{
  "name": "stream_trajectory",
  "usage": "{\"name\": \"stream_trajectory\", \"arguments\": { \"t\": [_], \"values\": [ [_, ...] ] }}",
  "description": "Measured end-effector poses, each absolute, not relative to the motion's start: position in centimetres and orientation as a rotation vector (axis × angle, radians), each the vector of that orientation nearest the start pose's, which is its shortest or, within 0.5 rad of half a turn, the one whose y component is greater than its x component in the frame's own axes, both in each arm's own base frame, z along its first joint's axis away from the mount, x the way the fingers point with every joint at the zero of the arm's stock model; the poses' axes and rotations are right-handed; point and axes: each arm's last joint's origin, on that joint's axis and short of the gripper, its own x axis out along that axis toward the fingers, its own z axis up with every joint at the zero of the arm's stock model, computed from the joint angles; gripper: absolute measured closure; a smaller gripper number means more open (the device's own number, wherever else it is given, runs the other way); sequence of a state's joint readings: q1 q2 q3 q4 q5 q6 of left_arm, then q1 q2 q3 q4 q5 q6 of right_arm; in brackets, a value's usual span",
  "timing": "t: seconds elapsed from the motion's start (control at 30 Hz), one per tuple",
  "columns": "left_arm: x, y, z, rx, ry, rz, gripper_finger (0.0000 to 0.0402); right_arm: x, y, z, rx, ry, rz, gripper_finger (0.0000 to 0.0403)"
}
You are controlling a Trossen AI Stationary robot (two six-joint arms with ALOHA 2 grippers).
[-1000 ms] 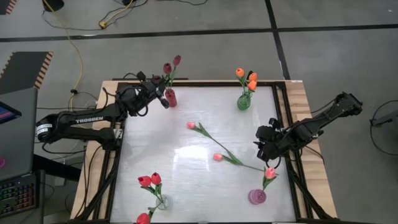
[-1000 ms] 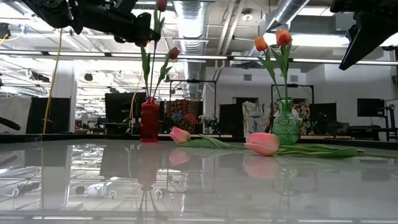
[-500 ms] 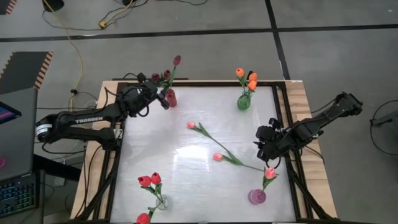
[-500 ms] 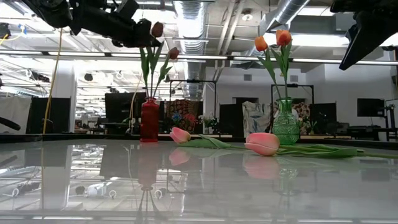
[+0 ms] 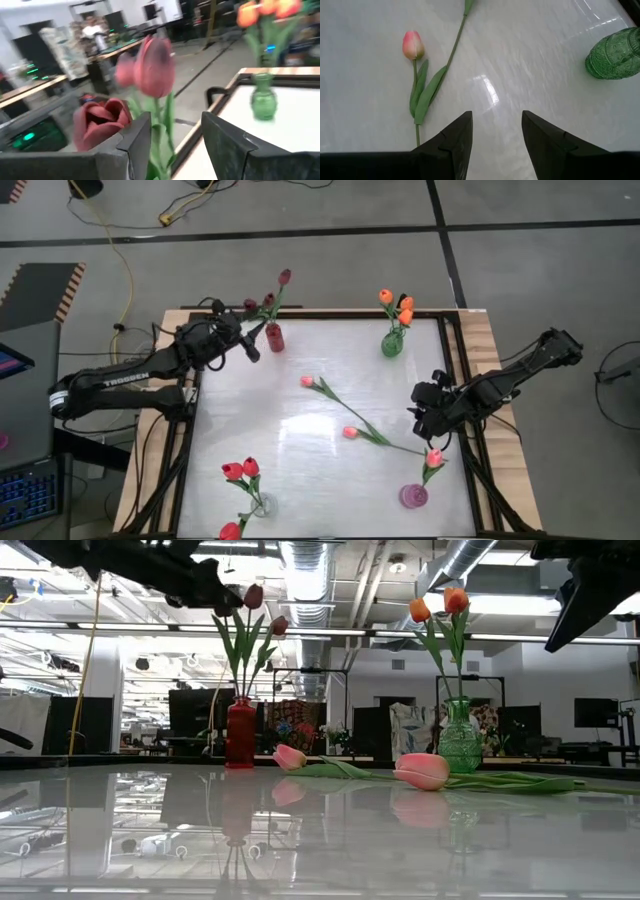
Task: Sort flowers into vase by color
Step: Put the pink flower into the purple vase
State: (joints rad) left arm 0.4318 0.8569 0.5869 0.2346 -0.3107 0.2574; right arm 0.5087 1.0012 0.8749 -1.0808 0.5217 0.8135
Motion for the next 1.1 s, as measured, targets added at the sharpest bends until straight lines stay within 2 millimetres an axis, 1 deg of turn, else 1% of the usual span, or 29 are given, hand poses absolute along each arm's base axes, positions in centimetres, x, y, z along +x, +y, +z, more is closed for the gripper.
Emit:
{"name": "stream_trajectory", "arguments": {
  "t": [0.17,0.3,0.5,0.63,0.9,1.1],
  "values": [
    [16.6,8.1,29.6,0.241,0.107,0.571,0.0239,15.0,6.7,26.9,0.161,0.926,-0.411,0.0207],
    [16.2,7.5,29.6,0.188,0.107,0.431,0.0239,15.2,6.8,27.0,0.177,0.906,-0.402,0.0207],
    [16.6,6.9,28.3,0.063,0.191,0.247,0.0239,15.6,7.1,27.2,0.225,0.88,-0.364,0.0207],
    [17.2,6.5,27.5,0.011,0.253,0.19,0.0244,16.1,7.5,27.0,0.249,0.878,-0.339,0.0207],
    [19.1,5.4,25.9,0.002,0.345,0.107,0.0271,18.1,8.9,25.2,0.266,0.983,-0.284,0.0207],
    [20.2,5.1,24.8,-0.007,0.4,0.08,0.0278,19.4,10.0,23.4,0.291,1.095,-0.244,0.0207]
  ]
}}
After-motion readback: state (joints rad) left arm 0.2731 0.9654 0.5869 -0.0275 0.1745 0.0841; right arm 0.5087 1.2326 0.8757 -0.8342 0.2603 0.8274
